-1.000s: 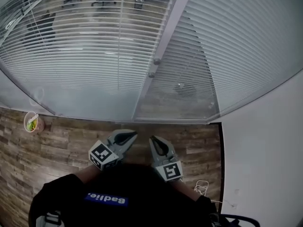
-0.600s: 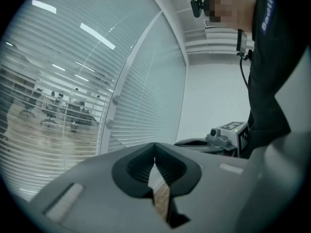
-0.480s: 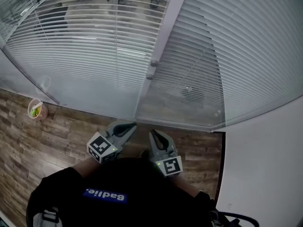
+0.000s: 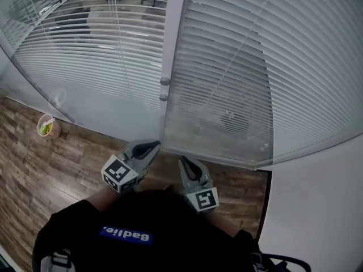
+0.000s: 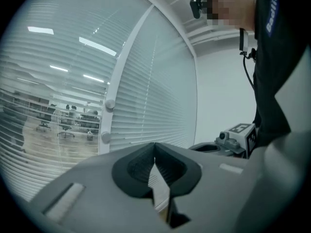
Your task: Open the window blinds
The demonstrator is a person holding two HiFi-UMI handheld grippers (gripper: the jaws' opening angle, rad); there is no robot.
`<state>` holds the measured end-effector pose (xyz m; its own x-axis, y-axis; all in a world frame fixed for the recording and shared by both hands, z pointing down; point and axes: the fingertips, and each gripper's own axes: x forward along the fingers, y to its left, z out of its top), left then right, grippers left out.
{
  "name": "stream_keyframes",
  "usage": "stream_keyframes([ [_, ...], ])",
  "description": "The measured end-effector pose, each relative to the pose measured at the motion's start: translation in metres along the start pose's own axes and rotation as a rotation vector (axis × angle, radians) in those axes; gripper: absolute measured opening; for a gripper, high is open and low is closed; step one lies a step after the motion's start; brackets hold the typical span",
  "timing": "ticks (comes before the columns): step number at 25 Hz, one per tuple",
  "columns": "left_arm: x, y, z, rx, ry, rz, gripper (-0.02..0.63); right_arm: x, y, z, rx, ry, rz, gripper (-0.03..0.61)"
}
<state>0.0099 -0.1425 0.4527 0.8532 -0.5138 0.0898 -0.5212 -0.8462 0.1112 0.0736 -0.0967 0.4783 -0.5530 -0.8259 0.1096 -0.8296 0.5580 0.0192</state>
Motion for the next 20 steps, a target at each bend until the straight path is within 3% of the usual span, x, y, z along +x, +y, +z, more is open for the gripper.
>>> stream_keyframes([
  [7,0.011,-0.001,0.002,-0.008,0.003,0.026,0.026,0.002,-0.01,-0.003,-0.002,0.007,0.039,0.037],
  [20,0.02,0.04,0.005,0.041,0.038,0.018,0.057,0.02,-0.01,0.001,-0.008,0.027,-0.005,0.041],
])
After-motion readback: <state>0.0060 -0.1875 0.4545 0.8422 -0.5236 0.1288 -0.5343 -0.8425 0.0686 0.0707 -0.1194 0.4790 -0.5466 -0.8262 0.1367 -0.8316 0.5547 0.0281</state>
